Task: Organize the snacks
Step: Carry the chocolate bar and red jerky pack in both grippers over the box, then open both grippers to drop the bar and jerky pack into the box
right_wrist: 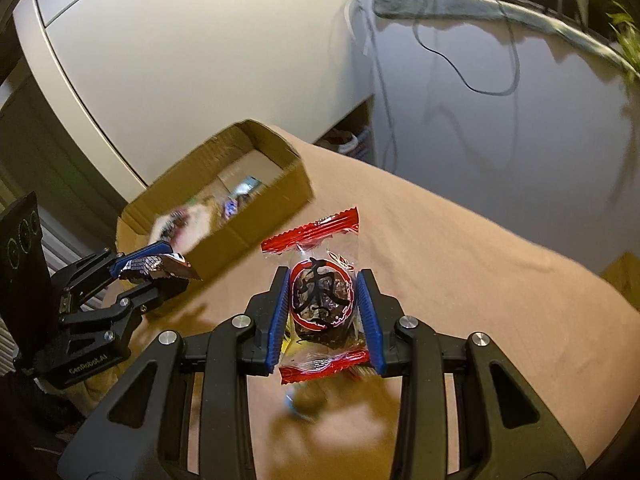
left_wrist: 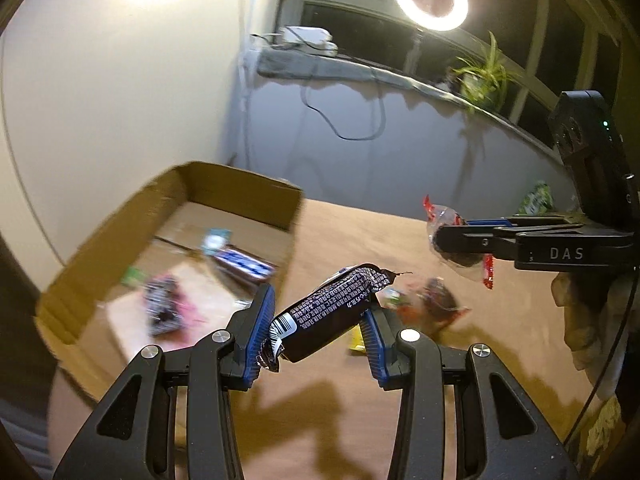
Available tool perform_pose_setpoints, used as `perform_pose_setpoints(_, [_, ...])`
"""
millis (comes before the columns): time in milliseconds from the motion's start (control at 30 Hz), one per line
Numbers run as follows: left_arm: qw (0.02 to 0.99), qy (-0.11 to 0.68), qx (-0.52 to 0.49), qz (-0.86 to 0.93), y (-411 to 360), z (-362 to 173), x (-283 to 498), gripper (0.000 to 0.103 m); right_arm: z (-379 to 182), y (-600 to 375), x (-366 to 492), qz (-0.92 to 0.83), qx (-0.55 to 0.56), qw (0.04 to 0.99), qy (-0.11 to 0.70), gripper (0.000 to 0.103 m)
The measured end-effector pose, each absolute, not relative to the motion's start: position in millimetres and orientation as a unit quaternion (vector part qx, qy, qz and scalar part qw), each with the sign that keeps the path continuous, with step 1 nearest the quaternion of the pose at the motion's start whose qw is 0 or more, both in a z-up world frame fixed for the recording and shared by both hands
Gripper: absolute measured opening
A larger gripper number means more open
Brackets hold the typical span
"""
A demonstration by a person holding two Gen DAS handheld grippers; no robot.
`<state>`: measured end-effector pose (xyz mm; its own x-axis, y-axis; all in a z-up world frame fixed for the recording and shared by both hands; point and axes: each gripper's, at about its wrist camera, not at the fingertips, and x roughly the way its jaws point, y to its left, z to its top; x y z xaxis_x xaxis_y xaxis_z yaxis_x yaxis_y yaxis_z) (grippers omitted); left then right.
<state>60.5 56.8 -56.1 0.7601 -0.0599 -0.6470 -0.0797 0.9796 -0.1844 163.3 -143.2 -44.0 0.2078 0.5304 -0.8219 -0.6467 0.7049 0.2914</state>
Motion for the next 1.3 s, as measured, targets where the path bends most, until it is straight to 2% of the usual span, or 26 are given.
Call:
perform_pose_setpoints(533, [0.924,0.354,-0.128,0.068,140.1,-63.3,68.7,0.04,-53.1,-12.1,186.8,0.438,-0.084,0.739,0.505,0.035])
perform_pose_setpoints(1100, [0.917,0.37,-0.13,0.079,154.2,-73.4,78.1,0.041,-86.2,40.7,190.1,0.441,-0.12,0.713,0.532,0.036])
perform_pose_setpoints(1233, [0.916,0.37,-0.129,0.084,153.8,-73.0,79.4,0.041,-86.3,45.1,190.7,0.44,-0.125,0.713,0.531,0.039])
perform_pose_setpoints(1300, [0.917,0.369,-0.128,0.087,153.5,-72.6,78.9,0.042,-85.7,46.2,192.3,0.439,-0.127,0.715,0.529,0.05])
